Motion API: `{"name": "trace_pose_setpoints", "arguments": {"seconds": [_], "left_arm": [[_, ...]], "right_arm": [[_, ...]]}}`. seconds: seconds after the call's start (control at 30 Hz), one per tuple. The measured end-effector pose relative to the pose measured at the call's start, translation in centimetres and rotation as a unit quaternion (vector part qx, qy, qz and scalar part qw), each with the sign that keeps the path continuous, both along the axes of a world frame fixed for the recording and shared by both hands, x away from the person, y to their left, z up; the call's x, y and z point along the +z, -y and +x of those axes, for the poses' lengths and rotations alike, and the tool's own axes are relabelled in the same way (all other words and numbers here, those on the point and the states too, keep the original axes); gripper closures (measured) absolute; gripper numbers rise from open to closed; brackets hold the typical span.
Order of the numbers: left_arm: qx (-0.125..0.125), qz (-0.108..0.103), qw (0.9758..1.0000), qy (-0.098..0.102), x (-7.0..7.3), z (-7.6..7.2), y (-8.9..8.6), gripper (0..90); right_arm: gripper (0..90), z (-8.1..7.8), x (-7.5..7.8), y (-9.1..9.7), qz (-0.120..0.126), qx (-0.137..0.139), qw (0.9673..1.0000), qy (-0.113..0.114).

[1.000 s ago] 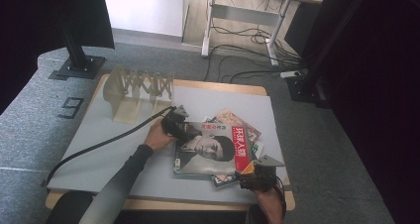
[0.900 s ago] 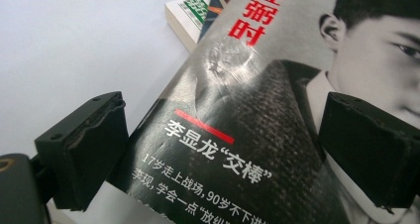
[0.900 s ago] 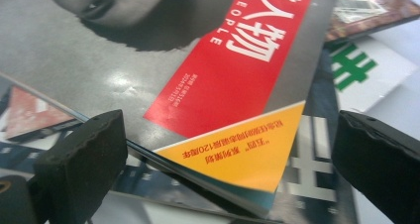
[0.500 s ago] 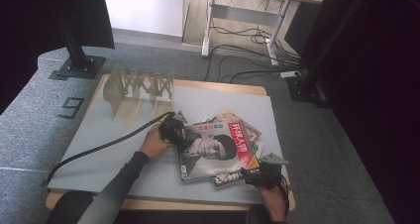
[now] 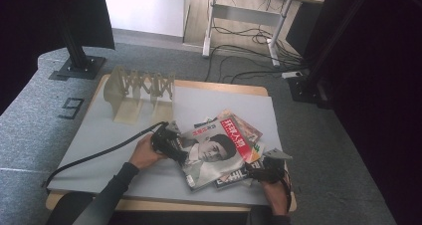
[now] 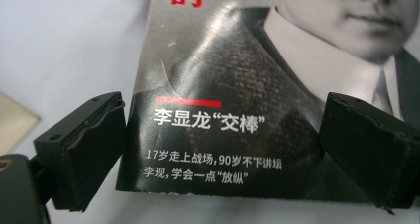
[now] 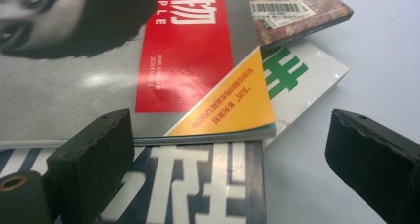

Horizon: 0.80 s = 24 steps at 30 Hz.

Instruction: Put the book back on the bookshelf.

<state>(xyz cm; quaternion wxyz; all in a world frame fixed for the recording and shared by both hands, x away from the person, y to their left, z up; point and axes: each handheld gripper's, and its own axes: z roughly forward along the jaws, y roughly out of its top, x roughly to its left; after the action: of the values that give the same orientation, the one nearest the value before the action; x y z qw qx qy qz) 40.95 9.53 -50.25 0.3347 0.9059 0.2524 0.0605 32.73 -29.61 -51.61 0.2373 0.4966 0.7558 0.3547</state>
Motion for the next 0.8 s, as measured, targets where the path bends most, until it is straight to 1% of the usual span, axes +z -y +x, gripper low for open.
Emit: {"name": "trace_pose_setpoints", "arguments": {"seconds": [0.13, 0.43, 0.63, 0.73, 0.8], "left_arm": [[-0.003, 0.005, 1.0000, 0.002, -0.1, -1.2, -0.5, 6.8], [-0.009, -0.007, 0.9999, 0.001, -0.4, -3.6, -1.8, 14.1], [-0.013, -0.007, 0.9998, 0.011, -0.8, -5.0, -2.3, 16.0], [-0.021, -0.005, 0.9994, 0.027, -1.0, -5.8, -2.4, 20.5], [-0.021, -0.007, 0.9992, 0.032, -1.1, -6.3, -2.3, 21.0]], "right_arm": [[4.7, 0.7, 0.1, 0.0, -0.002, -0.004, 1.0000, 0.000], [5.9, 2.3, 0.3, 0.0, 0.001, -0.017, 0.9998, 0.005], [7.7, 3.2, 0.5, -0.3, 0.003, -0.022, 0.9997, 0.005], [5.1, 3.6, 0.6, -0.3, -0.003, -0.022, 0.9998, -0.001], [3.7, 3.7, 0.6, -0.3, -0.003, -0.022, 0.9997, -0.005]]}}
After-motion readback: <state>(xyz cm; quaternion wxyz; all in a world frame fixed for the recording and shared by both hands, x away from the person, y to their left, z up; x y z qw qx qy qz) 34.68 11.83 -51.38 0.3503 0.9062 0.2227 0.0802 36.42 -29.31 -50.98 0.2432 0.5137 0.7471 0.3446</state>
